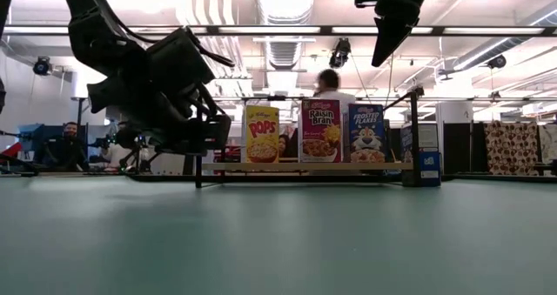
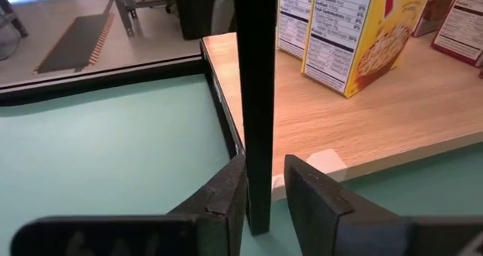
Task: Stack cereal on shelf
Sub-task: Adjust the shelf
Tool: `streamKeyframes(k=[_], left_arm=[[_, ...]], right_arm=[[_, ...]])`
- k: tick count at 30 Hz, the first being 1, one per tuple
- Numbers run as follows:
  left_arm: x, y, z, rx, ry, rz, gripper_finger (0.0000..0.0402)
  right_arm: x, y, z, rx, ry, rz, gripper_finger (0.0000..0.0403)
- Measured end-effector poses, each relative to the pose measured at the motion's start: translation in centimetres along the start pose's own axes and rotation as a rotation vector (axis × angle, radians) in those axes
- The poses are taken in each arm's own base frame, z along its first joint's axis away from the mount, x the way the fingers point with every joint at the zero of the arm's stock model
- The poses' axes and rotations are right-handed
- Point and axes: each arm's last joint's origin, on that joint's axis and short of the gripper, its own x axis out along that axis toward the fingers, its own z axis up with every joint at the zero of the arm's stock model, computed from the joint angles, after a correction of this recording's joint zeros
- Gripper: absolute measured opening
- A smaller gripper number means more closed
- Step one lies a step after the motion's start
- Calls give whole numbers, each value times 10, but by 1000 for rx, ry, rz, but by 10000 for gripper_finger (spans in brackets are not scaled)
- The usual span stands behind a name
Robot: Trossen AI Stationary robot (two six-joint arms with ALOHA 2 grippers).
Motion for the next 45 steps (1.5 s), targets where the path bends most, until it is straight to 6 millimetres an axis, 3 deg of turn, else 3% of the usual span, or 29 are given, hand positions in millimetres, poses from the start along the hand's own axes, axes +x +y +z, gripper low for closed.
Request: streamKeyframes(k=[11,30,45], left_arm=[[0,1,0,-2,-5,4,40],[0,1,0,-1,-23,8,38],[-5,20,-2,-10,-59,45,38]], right_arm=[[0,0,0,1,0,0,244],[0,0,0,1,0,0,244],[0,0,0,0,0,0,244]])
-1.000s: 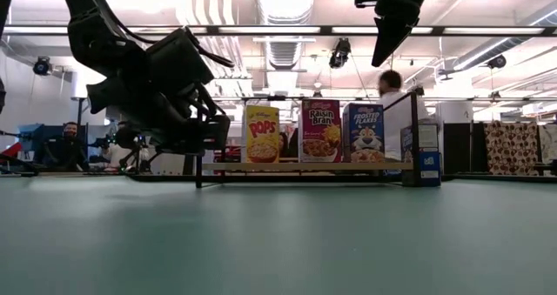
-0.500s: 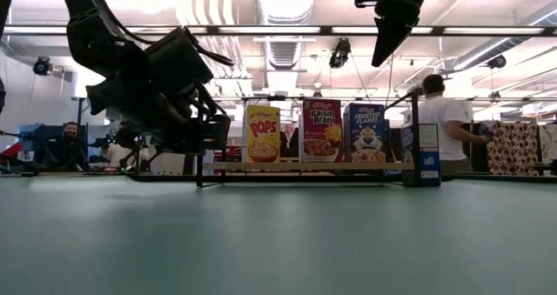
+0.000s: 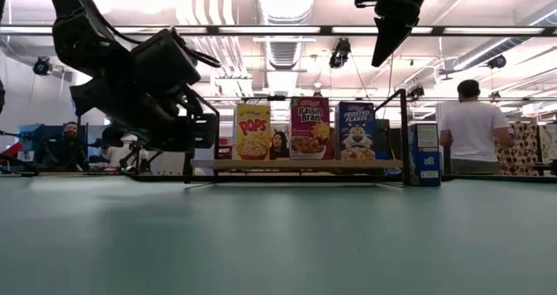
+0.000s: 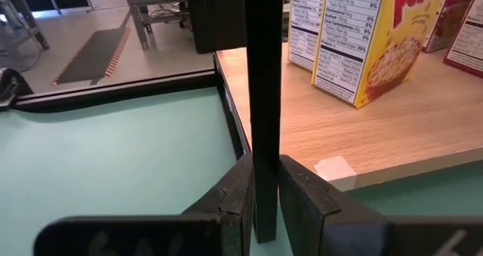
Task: Stack cereal on shelf
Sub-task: Adjust the shelf
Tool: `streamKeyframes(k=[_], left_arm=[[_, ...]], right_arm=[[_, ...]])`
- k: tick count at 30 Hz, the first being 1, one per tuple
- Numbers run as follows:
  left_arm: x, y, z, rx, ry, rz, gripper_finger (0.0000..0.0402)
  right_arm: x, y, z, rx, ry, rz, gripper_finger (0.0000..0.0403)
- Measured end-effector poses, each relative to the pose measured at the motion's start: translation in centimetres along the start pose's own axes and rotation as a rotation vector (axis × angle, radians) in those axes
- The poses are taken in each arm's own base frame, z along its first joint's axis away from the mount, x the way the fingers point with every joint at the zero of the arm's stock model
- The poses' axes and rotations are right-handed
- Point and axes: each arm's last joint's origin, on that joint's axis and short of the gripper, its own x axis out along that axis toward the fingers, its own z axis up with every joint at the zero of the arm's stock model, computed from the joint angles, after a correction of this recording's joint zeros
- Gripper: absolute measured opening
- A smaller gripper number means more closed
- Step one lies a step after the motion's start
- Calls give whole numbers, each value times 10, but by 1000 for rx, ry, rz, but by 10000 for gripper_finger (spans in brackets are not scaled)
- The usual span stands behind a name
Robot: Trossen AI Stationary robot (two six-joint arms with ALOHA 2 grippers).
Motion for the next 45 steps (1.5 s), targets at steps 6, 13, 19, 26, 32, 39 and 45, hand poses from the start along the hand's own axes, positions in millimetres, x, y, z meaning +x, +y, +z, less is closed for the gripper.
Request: streamKeyframes(k=[6,13,19,26,32,39,45], left_arm=[[-2,9,-3,-10,0,5,38],[-3,16,-6,-22,7,5,38],[-5,19,-9,-34,4,5,38],[-8,14,-8,-8,8,-17,38],[-11,4,-2,36,21,-56,38],[-11,8,-6,31,35,-48,38],[-11,14,-9,22,38,-15,38]], right_arm=[[0,0,0,2,0,0,244],[0,0,0,0,0,0,244],[0,0,0,1,0,0,244],[0,0,0,1,0,0,244],[0,0,0,0,0,0,244],[0,0,0,2,0,-1,244],[0,0,0,0,0,-1,244]])
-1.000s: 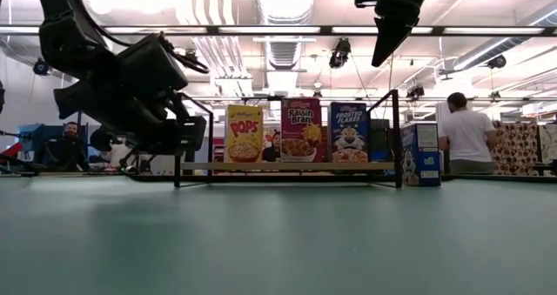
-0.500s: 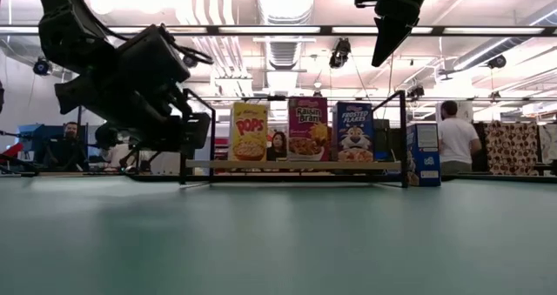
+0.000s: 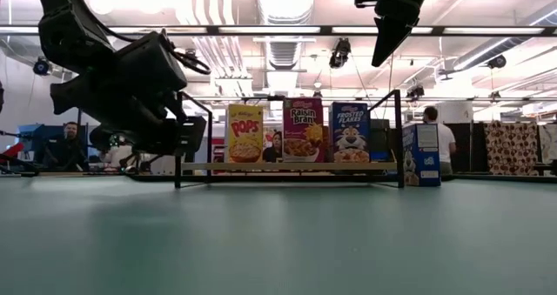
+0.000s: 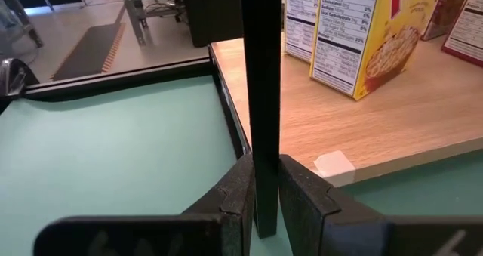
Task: Stack cereal on shelf
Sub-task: Adjust the shelf, then put the yellow cereal box on the shelf and align with the other yellow cereal boxes
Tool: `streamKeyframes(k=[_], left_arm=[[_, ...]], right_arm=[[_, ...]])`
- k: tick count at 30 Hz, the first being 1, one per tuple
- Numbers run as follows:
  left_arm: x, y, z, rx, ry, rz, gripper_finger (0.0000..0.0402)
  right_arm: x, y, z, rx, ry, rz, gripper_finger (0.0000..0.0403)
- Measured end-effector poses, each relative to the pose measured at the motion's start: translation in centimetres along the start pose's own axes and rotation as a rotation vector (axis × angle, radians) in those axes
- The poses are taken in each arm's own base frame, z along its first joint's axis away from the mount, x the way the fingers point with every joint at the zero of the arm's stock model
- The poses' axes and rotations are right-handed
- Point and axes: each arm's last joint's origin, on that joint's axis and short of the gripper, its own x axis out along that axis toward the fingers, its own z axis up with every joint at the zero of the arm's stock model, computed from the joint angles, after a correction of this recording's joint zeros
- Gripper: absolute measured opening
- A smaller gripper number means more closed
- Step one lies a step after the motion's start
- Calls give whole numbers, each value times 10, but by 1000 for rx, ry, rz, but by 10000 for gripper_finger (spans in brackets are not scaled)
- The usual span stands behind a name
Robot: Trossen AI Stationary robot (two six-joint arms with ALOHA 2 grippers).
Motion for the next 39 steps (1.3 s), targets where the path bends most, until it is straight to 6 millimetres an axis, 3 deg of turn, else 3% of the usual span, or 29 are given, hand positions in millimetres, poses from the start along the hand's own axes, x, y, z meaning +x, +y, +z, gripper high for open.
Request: streamKeyframes(k=[11,27,39], left_arm=[[0,1,-1,30,6,0,44],[-5,0,8,-41,120,-99,158],[-27,7,26,-5,351,-317,165]], right_arm=[[0,0,0,0,0,0,244],[0,0,0,1,0,0,244],[0,0,0,0,0,0,244]])
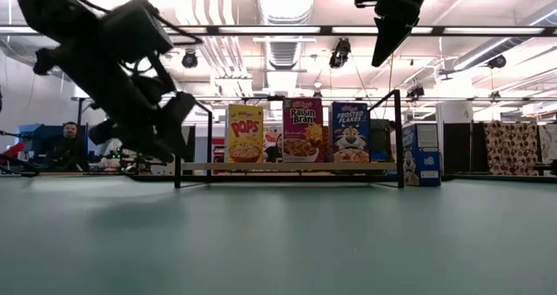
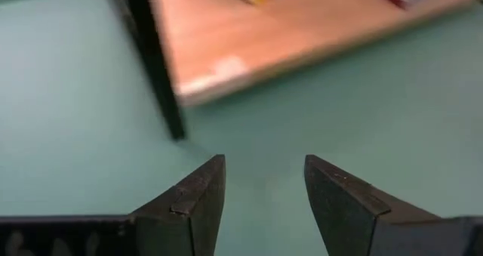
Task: Stack cereal on shelf
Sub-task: Put the yellow cereal box on the shelf and align with the other yellow cereal boxes
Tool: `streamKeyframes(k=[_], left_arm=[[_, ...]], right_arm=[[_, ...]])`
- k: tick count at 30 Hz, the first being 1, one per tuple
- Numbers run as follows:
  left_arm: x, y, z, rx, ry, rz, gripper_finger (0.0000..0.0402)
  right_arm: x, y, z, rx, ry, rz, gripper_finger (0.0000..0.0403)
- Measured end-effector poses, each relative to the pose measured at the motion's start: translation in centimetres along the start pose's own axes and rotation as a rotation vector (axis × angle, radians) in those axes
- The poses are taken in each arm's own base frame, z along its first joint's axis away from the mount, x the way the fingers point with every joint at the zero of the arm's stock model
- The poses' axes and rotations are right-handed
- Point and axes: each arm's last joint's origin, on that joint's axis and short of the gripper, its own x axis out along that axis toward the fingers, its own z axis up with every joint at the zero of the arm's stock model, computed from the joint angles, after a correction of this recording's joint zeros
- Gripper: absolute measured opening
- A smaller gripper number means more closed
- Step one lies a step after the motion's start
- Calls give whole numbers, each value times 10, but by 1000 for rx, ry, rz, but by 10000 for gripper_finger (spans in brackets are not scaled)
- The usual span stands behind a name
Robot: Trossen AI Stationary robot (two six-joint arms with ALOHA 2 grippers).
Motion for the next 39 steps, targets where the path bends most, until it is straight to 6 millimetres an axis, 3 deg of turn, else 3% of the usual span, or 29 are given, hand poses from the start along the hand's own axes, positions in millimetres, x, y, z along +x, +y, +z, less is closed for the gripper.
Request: streamKeyframes(k=[10,18,23,30,39], left_arm=[[-38,-23,-10,178,169,-379,165],[-63,-59,-4,331,286,-622,165],[-87,-77,-1,487,352,-652,165],[-148,-102,8,634,414,-689,165],[-201,-106,-20,738,511,-633,165]], right_arm=[[0,0,0,1,0,0,244],[0,0,0,0,0,0,244],[0,0,0,0,0,0,244],[0,0,0,0,0,0,244],[0,0,0,1,0,0,244]])
